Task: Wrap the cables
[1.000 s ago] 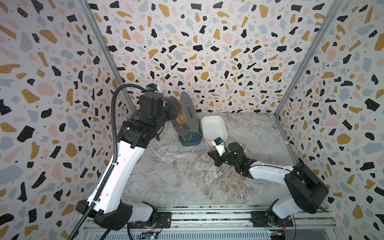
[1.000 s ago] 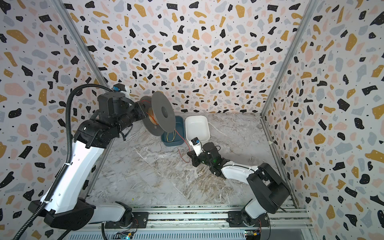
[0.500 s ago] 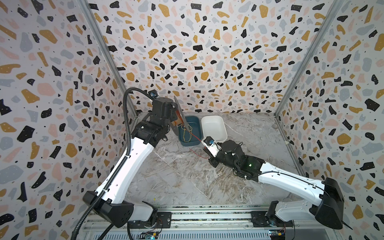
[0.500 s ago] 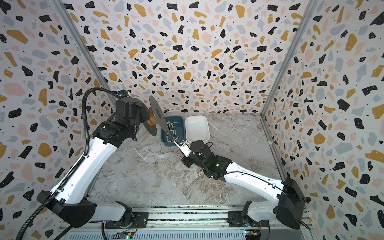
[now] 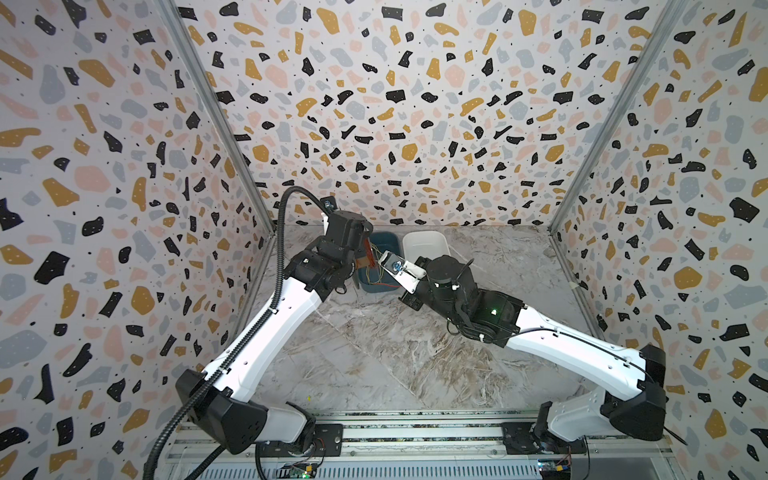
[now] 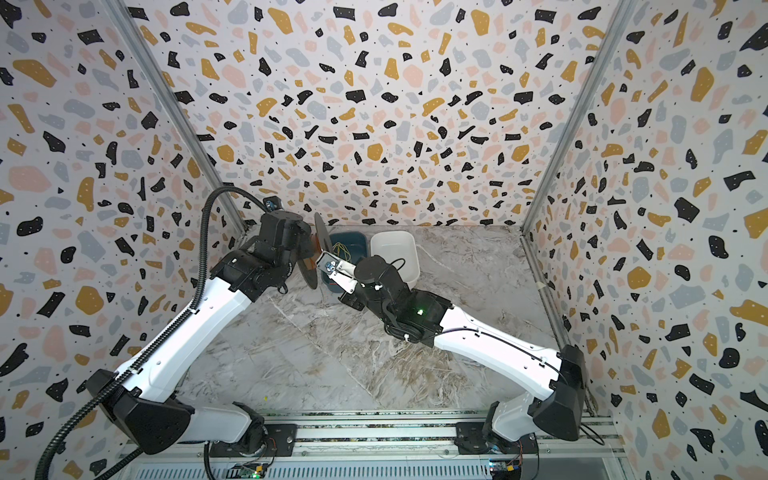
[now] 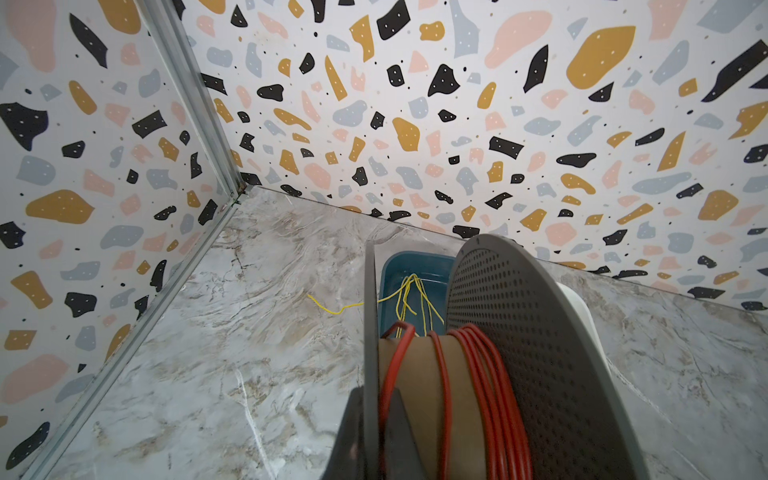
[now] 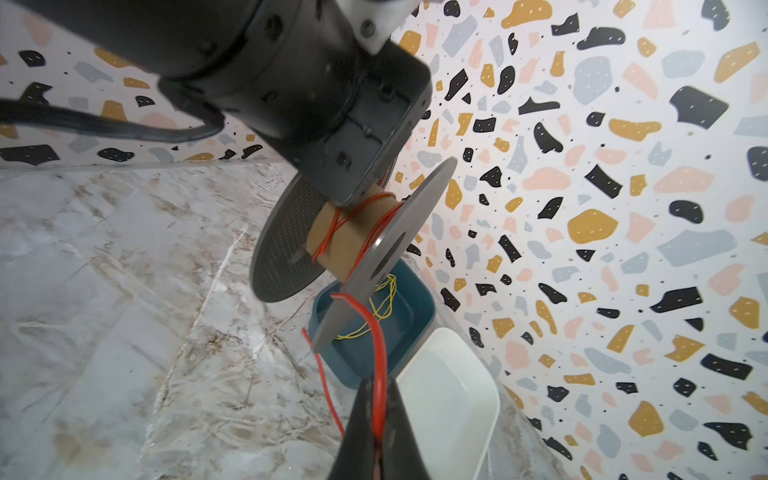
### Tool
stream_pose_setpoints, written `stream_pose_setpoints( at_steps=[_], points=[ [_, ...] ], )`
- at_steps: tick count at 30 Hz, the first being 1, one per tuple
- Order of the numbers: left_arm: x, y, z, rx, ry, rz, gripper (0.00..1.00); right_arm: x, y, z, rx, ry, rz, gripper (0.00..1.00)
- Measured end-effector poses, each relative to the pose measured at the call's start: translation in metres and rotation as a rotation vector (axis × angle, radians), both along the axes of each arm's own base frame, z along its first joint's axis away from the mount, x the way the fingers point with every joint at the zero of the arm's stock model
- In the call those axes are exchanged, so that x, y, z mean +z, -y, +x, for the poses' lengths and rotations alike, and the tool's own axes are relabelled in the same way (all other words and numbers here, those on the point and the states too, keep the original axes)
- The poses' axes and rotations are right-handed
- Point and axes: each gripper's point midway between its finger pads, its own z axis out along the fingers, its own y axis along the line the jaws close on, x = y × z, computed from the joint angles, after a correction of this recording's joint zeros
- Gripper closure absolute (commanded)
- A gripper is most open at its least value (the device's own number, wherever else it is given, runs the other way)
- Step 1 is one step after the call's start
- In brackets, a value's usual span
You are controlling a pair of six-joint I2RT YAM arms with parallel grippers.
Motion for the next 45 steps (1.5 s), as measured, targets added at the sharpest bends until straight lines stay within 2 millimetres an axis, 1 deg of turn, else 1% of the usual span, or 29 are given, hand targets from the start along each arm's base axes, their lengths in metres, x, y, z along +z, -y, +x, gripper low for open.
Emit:
stream_pose_setpoints(
  at_steps=[3,5,9,12,15,18,20,22,24,26,29,32,35,37,39,41,43,45],
  points=[
    [-0.005,0.007,-0.002,-0.047,-0.026,0.019,1.0,0.011,-0.003,0.015,-0.018,0.032,-0.019,1.0],
    [-0.008,0.012,-0.004,-0.086,-0.043,0.029,1.0,0.015,0.0,0.028,-0.034,0.042,-0.03,1.0],
    [-0.013,0.024,-0.007,-0.171,-0.075,0.036,1.0,0.018,0.01,0.054,-0.056,0.036,-0.036,1.0],
    [-0.017,0.034,-0.012,-0.249,-0.11,0.04,1.0,0.015,0.009,0.07,-0.051,0.019,-0.043,1.0],
    [-0.019,0.043,-0.018,-0.319,-0.142,0.042,1.0,0.01,0.007,0.087,-0.026,-0.023,-0.04,1.0],
    [-0.022,0.052,-0.022,-0.378,-0.157,0.038,1.0,-0.002,0.008,0.103,-0.003,-0.075,-0.039,1.0],
    [-0.024,0.057,-0.025,-0.416,-0.17,0.036,1.0,-0.012,0.01,0.112,0.008,-0.116,-0.042,0.99],
    [-0.023,0.062,-0.028,-0.453,-0.179,0.031,1.0,-0.024,0.011,0.122,0.019,-0.157,-0.043,0.96],
    [-0.021,0.066,-0.031,-0.482,-0.179,0.024,1.0,-0.036,0.014,0.131,0.029,-0.204,-0.043,0.94],
    [-0.016,0.069,-0.033,-0.508,-0.174,0.019,1.0,-0.048,0.018,0.14,0.037,-0.253,-0.035,0.9],
    [-0.01,0.072,-0.036,-0.535,-0.173,0.018,1.0,-0.06,0.026,0.147,0.05,-0.316,-0.001,0.85],
    [-0.005,0.074,-0.041,-0.556,-0.18,0.005,1.0,-0.071,0.041,0.155,0.042,-0.371,0.052,0.8],
    [-0.003,0.074,-0.046,-0.577,-0.197,-0.006,1.0,-0.093,0.061,0.162,0.022,-0.435,0.1,0.75],
    [-0.001,0.074,-0.049,-0.588,-0.204,-0.016,1.0,-0.11,0.074,0.165,0.008,-0.487,0.132,0.67],
    [0.001,0.075,-0.05,-0.598,-0.205,-0.027,1.0,-0.123,0.08,0.162,0.018,-0.528,0.159,0.64],
    [0.003,0.076,-0.051,-0.612,-0.207,-0.041,1.0,-0.132,0.081,0.155,0.044,-0.564,0.189,0.62],
    [0.003,0.078,-0.052,-0.625,-0.209,-0.053,1.0,-0.137,0.08,0.146,0.079,-0.591,0.221,0.62],
    [0.003,0.08,-0.053,-0.636,-0.212,-0.065,1.0,-0.137,0.08,0.136,0.108,-0.606,0.251,0.62]
  ],
)
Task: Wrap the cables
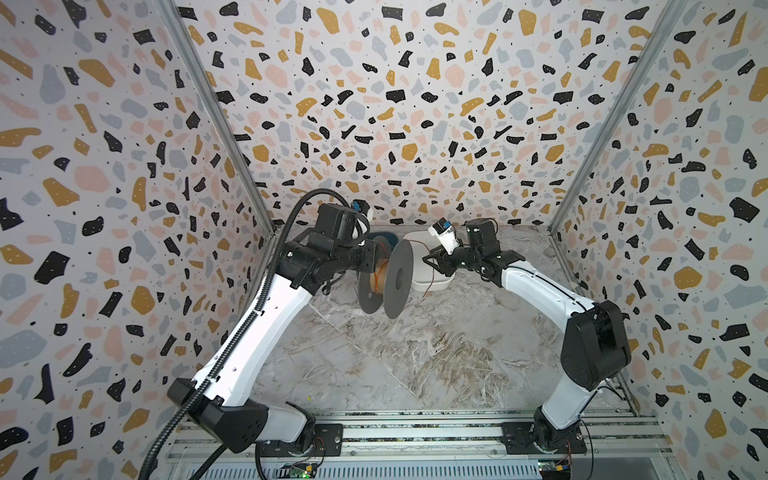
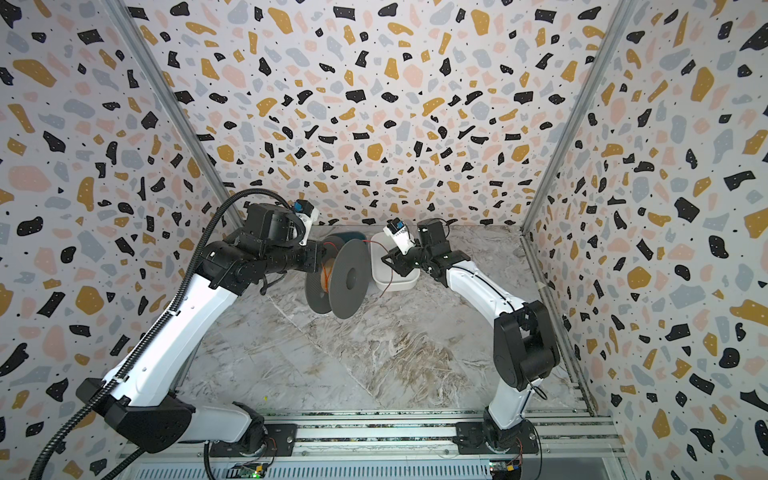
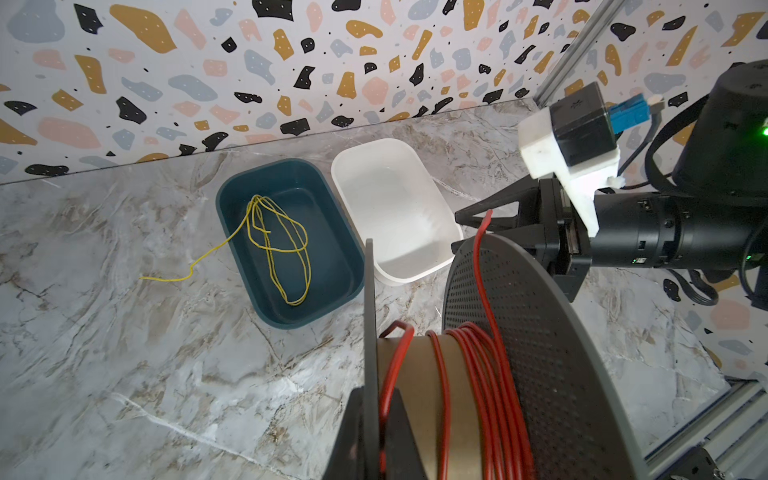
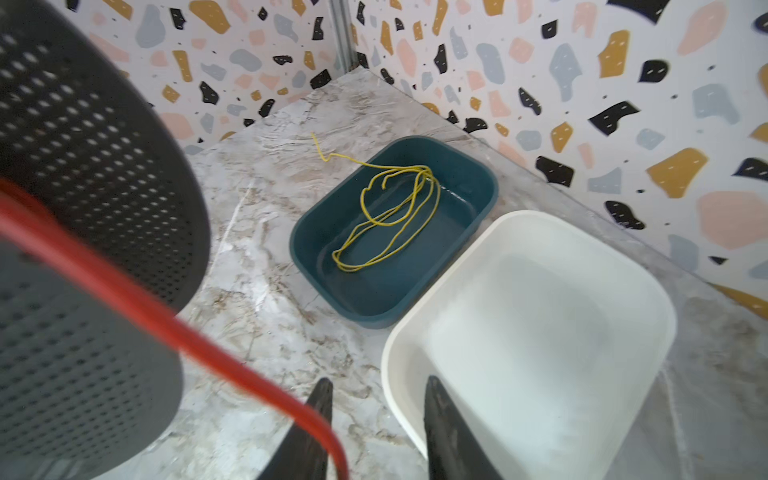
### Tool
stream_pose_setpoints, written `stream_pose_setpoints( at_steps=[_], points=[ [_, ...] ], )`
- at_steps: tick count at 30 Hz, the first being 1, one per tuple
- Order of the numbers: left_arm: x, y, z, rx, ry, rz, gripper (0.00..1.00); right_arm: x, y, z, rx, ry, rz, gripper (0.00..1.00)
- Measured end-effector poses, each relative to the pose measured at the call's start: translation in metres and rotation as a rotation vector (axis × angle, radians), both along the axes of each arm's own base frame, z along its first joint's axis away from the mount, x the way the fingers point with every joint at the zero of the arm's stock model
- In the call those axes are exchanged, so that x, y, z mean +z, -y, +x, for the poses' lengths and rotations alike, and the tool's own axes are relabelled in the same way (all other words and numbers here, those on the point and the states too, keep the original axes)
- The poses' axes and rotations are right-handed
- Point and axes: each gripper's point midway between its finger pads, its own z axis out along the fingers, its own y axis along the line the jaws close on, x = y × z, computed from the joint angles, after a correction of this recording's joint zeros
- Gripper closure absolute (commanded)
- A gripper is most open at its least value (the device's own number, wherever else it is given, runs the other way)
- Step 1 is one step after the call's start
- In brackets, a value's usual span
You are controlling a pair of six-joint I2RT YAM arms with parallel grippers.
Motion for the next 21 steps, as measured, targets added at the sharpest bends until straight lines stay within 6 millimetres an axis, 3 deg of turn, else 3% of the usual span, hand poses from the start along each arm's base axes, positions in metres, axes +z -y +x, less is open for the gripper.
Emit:
stream_pose_setpoints(
  at_steps=[8,17,21],
  points=[
    [0.002,0.007,-0.004,-0.037,-0.027,-0.06,1.0,0.014,0.005,-0.038,0.071,-0.017,0.15,0.64],
    [0.009,0.012,0.001,-0.079,-0.025,-0.155,1.0,-0.009,0.022,-0.063,0.096,-0.133,0.244,0.57],
    [0.011,0.015,0.001,-0.105,-0.026,-0.184,1.0,-0.004,0.033,-0.069,0.106,-0.162,0.293,0.57]
  ],
)
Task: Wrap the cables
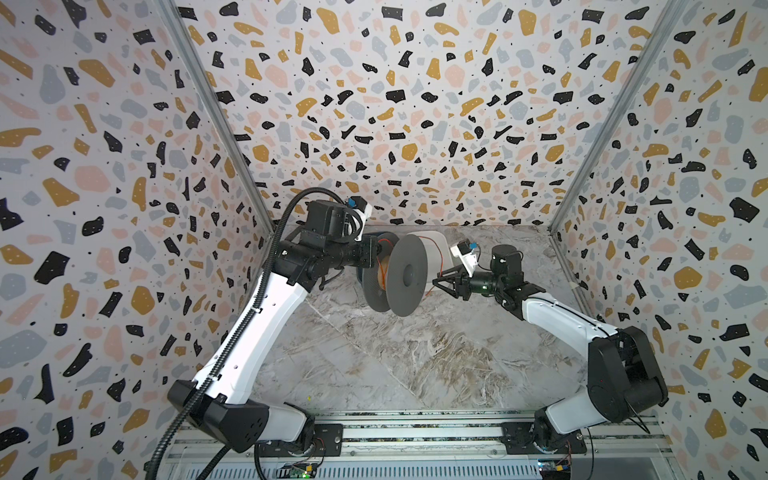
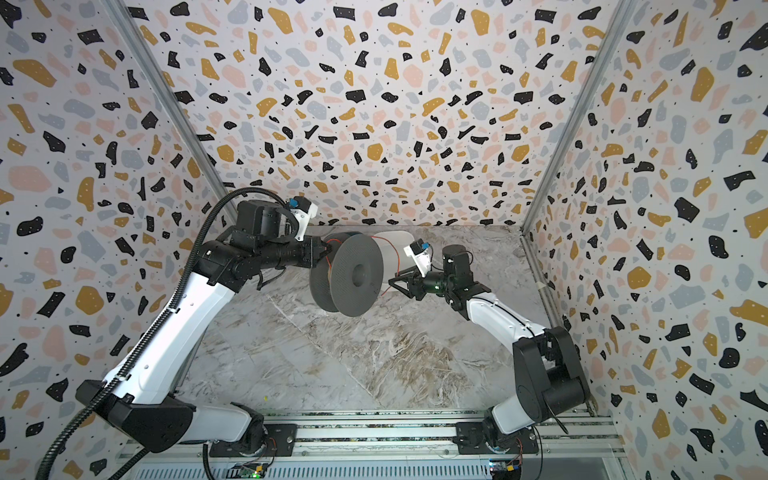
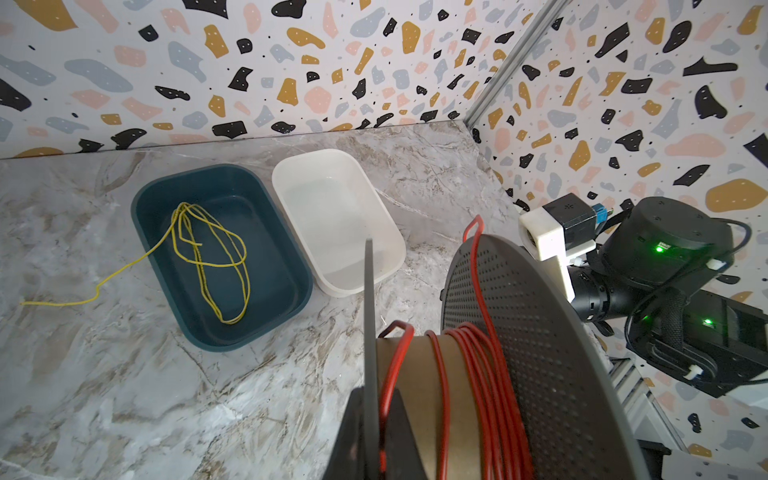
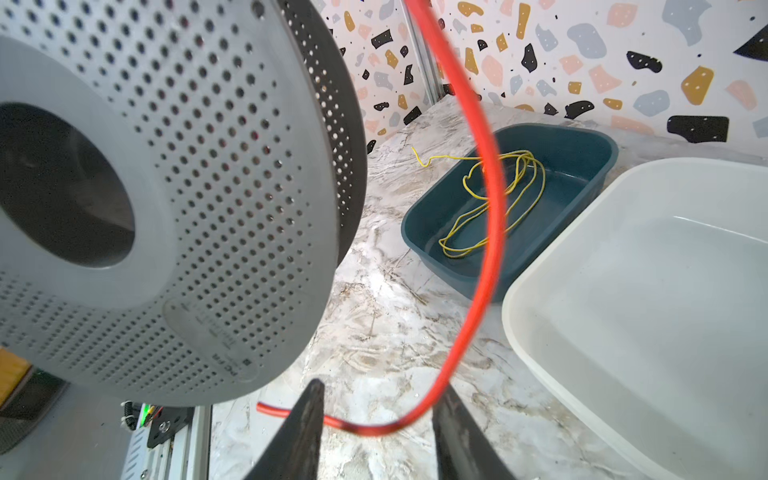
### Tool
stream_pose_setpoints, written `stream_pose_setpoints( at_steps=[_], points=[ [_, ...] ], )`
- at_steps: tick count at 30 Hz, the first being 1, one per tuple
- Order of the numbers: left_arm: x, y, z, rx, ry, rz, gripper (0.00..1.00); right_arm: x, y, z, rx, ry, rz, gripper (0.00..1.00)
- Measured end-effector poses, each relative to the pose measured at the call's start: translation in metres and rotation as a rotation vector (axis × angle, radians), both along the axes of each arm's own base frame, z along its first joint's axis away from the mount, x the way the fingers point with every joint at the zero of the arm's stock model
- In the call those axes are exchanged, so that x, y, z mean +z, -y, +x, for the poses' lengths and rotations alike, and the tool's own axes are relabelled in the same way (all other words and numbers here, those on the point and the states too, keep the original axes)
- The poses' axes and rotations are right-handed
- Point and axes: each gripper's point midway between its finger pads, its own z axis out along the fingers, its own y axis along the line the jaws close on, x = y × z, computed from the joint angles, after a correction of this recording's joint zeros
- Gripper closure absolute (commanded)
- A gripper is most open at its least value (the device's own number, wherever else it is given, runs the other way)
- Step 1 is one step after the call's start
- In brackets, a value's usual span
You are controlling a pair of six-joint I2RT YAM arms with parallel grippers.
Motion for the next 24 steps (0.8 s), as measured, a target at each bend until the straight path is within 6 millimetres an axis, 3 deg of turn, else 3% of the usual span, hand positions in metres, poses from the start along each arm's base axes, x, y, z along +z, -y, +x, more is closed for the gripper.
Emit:
stream_pose_setpoints(
  at_steps=[4,9,24],
  points=[
    [0.004,0.004,0.0,-0.029,0.006,-0.035,1.0,0.013,0.009,-0.003,0.004,0.002,0.048,0.56],
    [0.009,0.009,0.0,-0.056,0.012,-0.08,1.0,0.016,0.013,-0.008,0.026,-0.031,0.093,0.37],
    [0.032,0.019,0.001,-0.13,0.032,-0.222,1.0,0.033,0.041,-0.006,0.03,-0.196,0.244,0.34]
  ],
)
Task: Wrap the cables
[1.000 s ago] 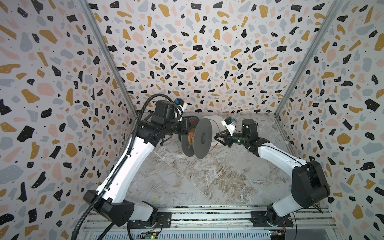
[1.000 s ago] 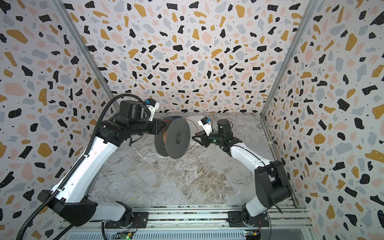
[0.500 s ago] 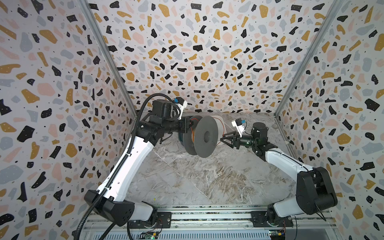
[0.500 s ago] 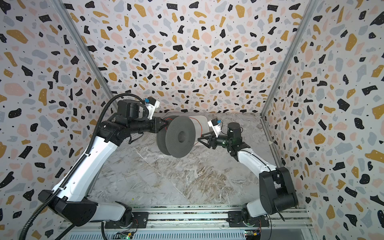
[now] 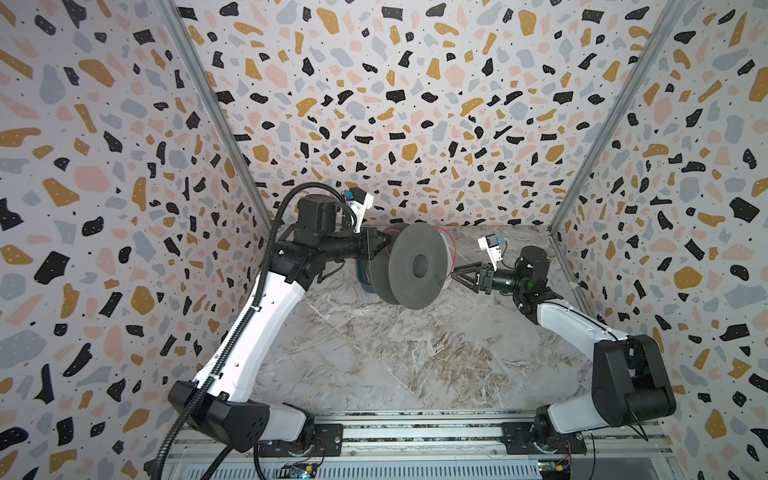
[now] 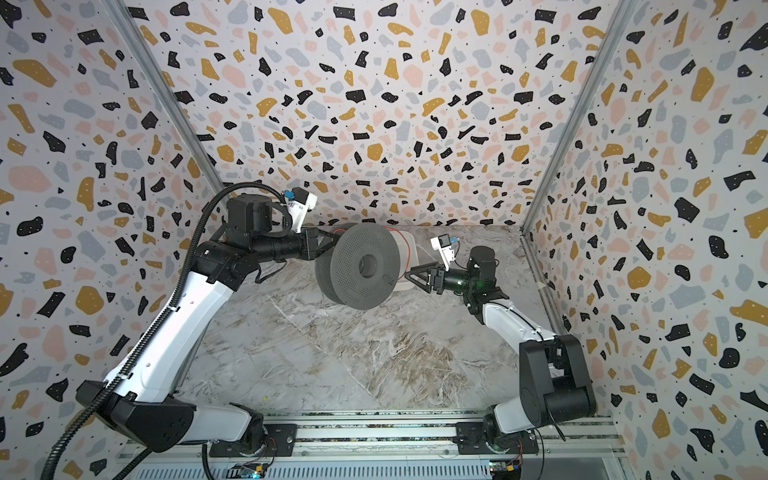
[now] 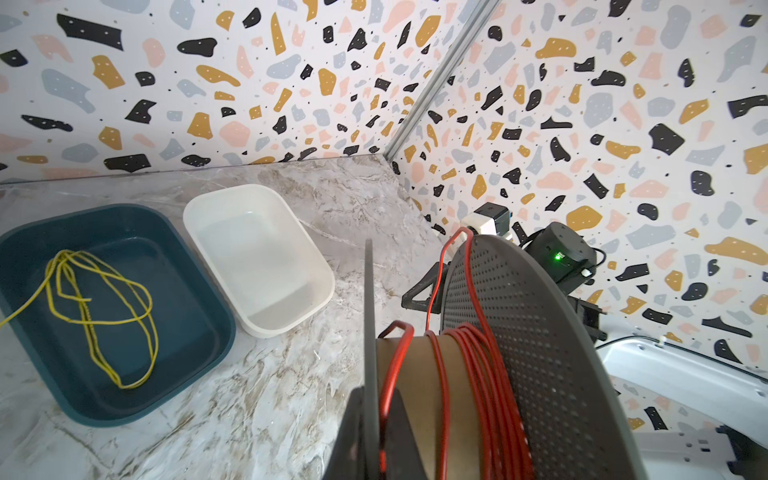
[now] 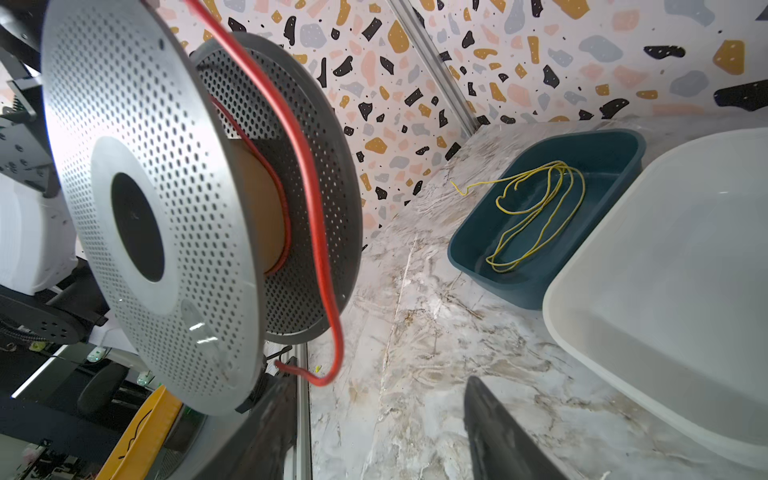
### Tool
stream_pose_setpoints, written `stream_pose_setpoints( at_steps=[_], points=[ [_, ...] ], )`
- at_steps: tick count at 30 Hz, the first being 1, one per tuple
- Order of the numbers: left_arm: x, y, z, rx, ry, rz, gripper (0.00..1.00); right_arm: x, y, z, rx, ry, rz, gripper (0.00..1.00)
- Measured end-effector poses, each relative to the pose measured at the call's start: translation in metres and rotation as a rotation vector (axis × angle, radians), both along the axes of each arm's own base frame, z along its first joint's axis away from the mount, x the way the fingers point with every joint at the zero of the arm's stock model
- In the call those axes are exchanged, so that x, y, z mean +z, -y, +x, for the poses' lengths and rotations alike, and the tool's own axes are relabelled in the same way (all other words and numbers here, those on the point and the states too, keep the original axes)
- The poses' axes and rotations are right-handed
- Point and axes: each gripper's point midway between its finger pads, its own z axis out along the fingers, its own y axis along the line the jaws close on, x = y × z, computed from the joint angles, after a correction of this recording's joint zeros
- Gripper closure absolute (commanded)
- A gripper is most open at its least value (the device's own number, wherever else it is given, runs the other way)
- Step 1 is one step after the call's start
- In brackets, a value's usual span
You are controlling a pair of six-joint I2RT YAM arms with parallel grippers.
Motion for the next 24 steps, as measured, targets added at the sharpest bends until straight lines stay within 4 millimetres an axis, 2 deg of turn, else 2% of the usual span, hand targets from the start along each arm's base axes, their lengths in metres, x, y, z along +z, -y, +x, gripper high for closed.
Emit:
stream_pose_setpoints(
  at_steps=[7,12,20,24],
  points=[
    [-0.004,0.007,0.001,-0.031,-0.033,-0.075,1.0,0.005,0.0,0.003,0.036,-0.045,0.055,0.34],
    [0.005,0.013,0.001,-0.061,-0.026,-0.137,1.0,0.006,-0.003,0.005,0.062,-0.072,0.089,0.37],
    [0.007,0.018,0.001,-0.087,-0.038,-0.19,1.0,0.009,-0.013,0.007,0.117,-0.1,0.159,0.42],
    [0.01,0.019,0.003,-0.091,-0.038,-0.214,1.0,0.017,-0.015,0.003,0.135,-0.09,0.181,0.43]
  ],
)
